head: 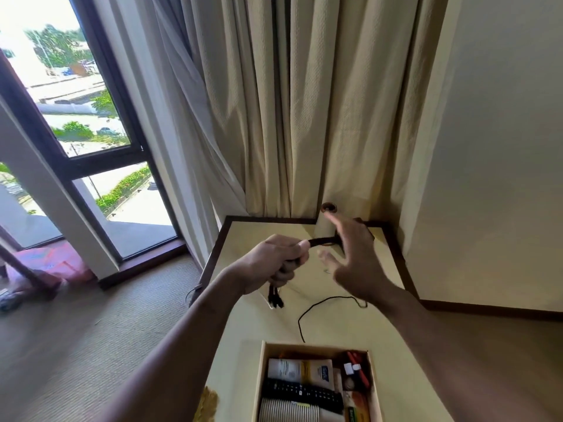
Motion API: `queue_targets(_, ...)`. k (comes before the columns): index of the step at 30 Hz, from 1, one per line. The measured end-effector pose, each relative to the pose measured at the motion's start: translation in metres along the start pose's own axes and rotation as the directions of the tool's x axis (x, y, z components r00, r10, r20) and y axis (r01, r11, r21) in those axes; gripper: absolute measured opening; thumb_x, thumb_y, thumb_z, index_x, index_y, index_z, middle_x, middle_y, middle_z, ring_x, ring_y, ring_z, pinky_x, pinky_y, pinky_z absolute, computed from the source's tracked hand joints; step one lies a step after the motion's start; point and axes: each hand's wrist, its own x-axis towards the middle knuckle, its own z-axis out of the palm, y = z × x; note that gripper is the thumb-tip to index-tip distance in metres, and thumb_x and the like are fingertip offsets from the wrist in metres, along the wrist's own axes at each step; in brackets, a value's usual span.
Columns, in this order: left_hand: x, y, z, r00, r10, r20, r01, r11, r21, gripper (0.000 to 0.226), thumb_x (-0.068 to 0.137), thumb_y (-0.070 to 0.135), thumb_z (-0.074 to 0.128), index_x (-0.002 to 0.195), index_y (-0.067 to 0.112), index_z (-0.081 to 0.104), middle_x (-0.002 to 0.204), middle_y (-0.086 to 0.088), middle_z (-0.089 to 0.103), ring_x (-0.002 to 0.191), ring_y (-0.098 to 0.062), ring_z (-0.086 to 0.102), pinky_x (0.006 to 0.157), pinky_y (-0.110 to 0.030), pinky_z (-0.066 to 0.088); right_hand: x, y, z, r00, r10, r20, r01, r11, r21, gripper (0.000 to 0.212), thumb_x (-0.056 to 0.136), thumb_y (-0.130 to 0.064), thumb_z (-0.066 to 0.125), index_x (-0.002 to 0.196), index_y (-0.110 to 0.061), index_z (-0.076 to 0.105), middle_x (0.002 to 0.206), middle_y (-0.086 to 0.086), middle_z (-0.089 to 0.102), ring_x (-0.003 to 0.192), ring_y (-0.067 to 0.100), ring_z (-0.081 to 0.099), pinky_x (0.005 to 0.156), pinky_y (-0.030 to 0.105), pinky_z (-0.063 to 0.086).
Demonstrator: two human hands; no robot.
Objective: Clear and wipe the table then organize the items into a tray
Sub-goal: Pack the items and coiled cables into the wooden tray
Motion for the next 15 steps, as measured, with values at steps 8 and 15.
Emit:
queue_targets(8,-0.025,-0.001,0.017,0.995,0.092,0.045,-0.088,0.993,-0.083,0.038,0.112,0.032,0.04,0.084,0.011,0.055,0.063,0.0,0.034,0.055,-0.019,0.034,0.056,-0.032,0.035,-0.002,0.007,-0.007,0.996,0.006,-0.087,0.013,0.977,0.211,0.021,0.106,-0.009,0.041,0.1,-0.022,0.056,0.077,0.002,0.055,0.062,0.01,0.047,0.056,0.022,0.041)
queue_targets(15,-0.01,0.027,0.049,0.943,0.305,-0.131,-0.316,0.706,-0.633,0.026,0.106,0.02,0.033,0.086,0.013,0.049,0.062,0.005,0.03,0.049,-0.01,0.031,0.05,-0.026,0.034,-0.02,-0.022,0.021,0.925,0.346,0.158,-0.358,0.654,0.666,0.02,0.108,-0.031,0.043,0.105,-0.015,0.055,0.08,0.004,0.051,0.056,0.008,0.049,0.053,0.024,0.05)
